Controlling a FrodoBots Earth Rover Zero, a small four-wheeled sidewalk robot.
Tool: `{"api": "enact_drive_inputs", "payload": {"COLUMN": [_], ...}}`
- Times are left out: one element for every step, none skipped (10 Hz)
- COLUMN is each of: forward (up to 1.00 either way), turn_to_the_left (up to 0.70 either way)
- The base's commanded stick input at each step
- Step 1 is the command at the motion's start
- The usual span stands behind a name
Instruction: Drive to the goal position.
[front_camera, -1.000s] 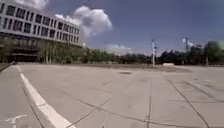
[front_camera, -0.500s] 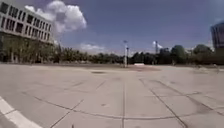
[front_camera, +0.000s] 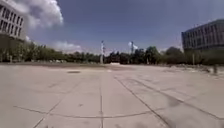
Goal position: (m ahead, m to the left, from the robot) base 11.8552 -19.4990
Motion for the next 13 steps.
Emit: {"api": "enact_drive_inputs", "payload": {"forward": [0.0,0.0,0.0,0.0,0.0,0.0,0.0,0.0,0.0,0.0,0.0,0.0,0.0], "turn_to_the_left": [-0.74,-0.74,-0.74,-0.74,-0.74,-0.74,-0.73,-0.74,-0.74,-0.74,-0.74,-0.74,-0.74]}}
